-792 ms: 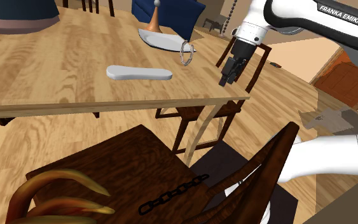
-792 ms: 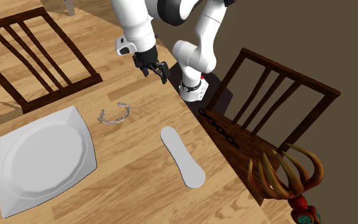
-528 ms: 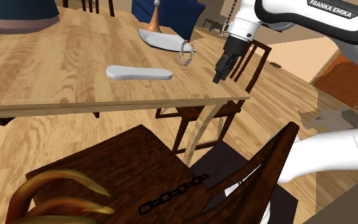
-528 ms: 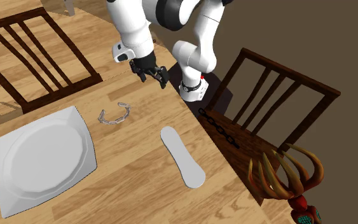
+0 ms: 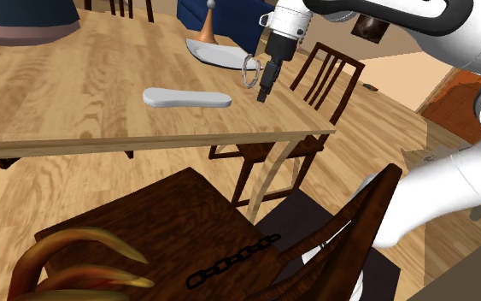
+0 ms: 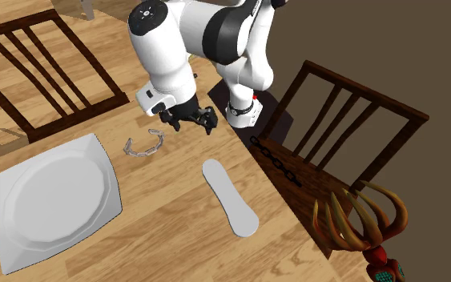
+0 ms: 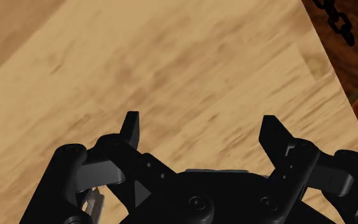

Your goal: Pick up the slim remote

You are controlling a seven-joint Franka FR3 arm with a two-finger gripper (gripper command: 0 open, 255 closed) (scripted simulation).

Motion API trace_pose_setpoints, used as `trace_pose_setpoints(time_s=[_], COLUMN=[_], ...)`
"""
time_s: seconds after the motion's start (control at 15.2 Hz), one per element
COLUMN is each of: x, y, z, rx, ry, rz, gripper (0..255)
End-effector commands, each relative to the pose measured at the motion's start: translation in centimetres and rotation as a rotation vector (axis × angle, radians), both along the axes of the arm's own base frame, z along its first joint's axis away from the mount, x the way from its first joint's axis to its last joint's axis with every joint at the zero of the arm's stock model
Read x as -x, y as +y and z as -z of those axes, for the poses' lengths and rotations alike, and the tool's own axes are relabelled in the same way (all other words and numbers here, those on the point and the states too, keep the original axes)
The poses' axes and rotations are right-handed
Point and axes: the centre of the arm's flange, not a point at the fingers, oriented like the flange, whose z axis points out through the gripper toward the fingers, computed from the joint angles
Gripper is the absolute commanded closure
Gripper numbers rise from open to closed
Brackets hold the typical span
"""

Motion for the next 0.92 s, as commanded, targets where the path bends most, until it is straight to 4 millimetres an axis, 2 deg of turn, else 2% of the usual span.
trace_pose_setpoints(time_s=[0.0, 0.46, 0.79, 0.86], x=[-1.8, -6.1, -7.6, -7.7], y=[2.3, 10.9, 17.6, 18.5], z=[-0.4, -1.5, -2.1, -2.2], rx=[0.009, 0.041, 0.063, 0.066], ry=[-0.01, -0.04, -0.061, -0.064], rz=[-0.08, -0.349, -0.541, -0.565], gripper=[0, 0, 0, 0])
